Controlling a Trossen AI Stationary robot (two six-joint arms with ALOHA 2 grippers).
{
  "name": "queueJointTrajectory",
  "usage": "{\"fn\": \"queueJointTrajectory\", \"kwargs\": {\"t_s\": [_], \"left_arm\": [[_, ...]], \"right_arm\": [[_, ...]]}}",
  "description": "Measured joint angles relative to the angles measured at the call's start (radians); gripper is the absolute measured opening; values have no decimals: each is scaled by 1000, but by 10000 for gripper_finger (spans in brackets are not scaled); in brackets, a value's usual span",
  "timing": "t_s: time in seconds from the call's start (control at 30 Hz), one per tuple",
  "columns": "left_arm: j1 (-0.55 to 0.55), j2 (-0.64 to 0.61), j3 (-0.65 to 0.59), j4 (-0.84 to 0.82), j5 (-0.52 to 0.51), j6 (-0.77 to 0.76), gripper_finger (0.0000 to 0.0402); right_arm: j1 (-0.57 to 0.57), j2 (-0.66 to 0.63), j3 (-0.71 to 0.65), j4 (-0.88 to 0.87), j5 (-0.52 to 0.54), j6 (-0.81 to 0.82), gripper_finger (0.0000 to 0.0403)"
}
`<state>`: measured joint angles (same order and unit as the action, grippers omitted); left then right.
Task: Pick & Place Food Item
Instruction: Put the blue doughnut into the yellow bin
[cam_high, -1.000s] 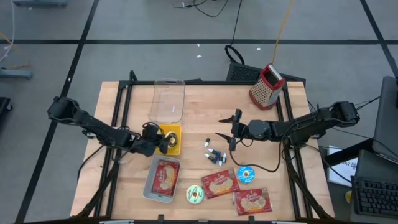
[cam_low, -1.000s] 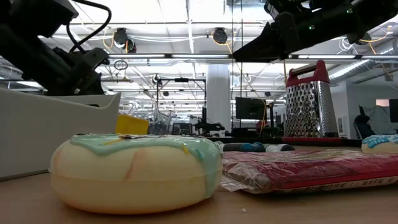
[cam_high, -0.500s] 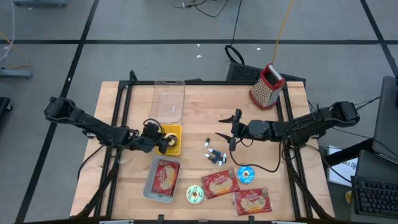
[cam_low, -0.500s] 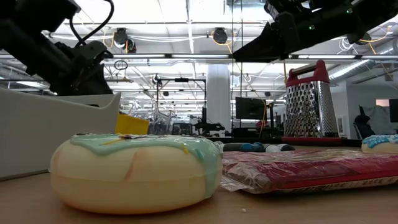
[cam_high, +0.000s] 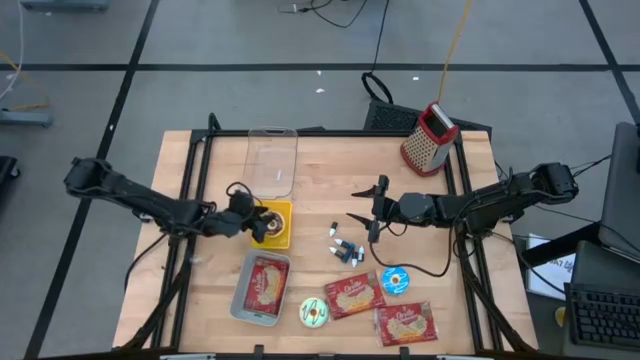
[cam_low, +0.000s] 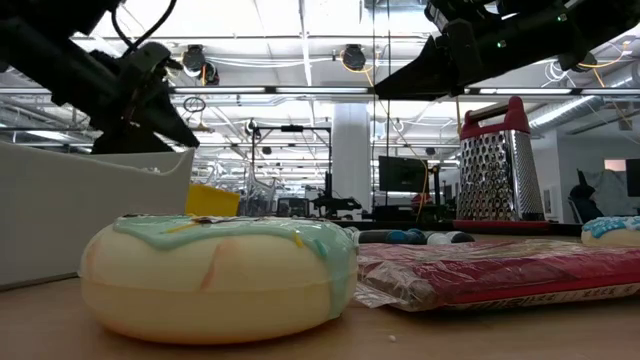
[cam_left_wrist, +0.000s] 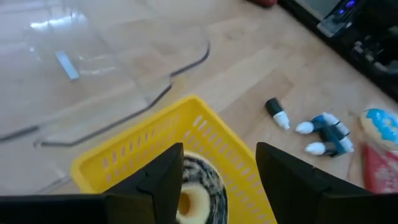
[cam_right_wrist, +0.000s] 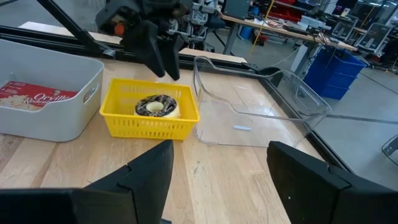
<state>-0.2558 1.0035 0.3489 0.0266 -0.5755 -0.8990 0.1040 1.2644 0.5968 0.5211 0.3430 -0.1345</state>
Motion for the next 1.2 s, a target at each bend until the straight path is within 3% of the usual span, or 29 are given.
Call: {"fn": "queueJointTrajectory", "kwargs": {"t_s": [0.37,0.7,0.83,1.03,1.2], "left_arm": [[0,-149,0,55,-1,59,203],[0,-180,0,272,-1,346,204],[0,-180,0,330,-1,457,203],[0,-179,0,345,-73,511,204],[0,-179,0,345,-166,512,203]], "right_arm": [[0,0,0,-18,-26,56,247],[49,-86,0,-206,-370,188,247],[150,-115,4,-363,-362,243,247],[277,-90,106,-800,-264,471,247],[356,-30,111,-896,-268,603,247]]}}
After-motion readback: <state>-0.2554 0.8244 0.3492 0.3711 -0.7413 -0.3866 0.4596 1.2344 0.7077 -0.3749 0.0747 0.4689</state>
